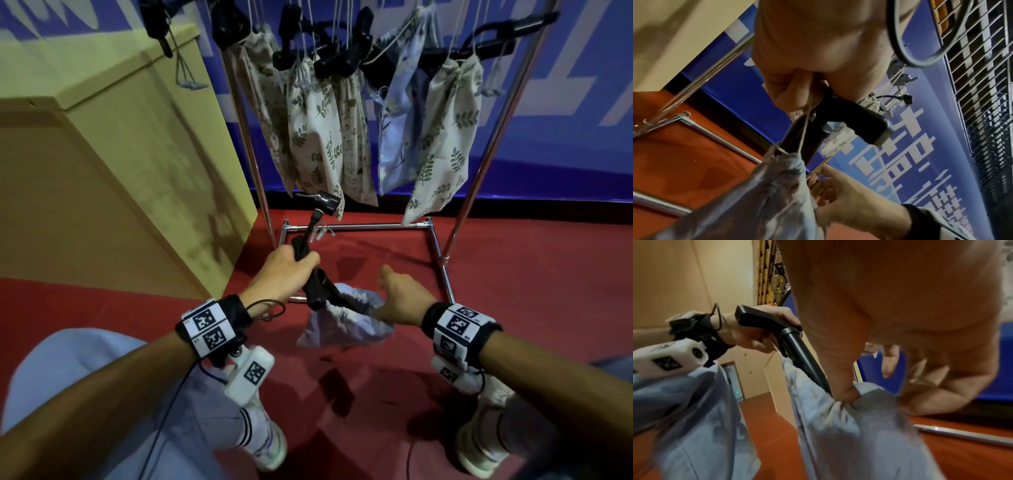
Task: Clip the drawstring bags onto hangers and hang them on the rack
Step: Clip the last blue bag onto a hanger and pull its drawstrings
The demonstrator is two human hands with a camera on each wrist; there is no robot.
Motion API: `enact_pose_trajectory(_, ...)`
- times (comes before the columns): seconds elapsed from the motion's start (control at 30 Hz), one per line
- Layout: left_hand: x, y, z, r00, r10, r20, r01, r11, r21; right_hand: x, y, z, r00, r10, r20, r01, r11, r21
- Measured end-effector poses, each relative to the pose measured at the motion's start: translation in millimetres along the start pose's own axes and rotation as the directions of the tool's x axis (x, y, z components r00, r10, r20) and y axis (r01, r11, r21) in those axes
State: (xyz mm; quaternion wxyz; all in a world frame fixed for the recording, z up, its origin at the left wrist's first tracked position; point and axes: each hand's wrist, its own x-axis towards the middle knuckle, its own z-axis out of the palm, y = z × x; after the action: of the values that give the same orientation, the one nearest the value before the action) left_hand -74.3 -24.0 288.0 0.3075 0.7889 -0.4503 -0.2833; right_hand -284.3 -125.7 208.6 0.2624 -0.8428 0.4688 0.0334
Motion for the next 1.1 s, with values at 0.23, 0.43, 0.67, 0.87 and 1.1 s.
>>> enact_pose_trajectory(0.23,6.0,-4.3,0.0,1.0,-0.021,-0.019,0.021,0.999,-0.036,-0.5,-8.0,-5.0,0.978,-0.022,0.207,-0.071,0.9,0.43)
enact_pose_trajectory(0.43,9.4,-6.8,0.9,0.999,-0.027,-0.045,0.028,0.999,0.017,-3.3,-12.5,-8.3,0.966,-0.078,0.245,-0.132,0.669,0.732)
enact_pose_trajectory(0.67,18.8,-16.2,0.6,0.997,-0.073,-0.039,0.071,0.996,-0.044,-0.3,-12.6,-2.2,0.962,-0.265,-0.063,0.239,0.711,0.661)
enact_pose_trajectory(0.87,25.6,-23.1,-0.2,0.995,-0.08,-0.058,0.078,0.996,-0.032,3.0,-6.9,0.7,0.93,-0.31,-0.197,0.368,0.781,0.504)
enact_pose_trajectory(1.1,29.6,-27.4,2.4,0.994,-0.084,-0.072,0.083,0.996,-0.017,7.6,-1.2,2.6,0.906,-0.289,-0.308,0.397,0.834,0.384)
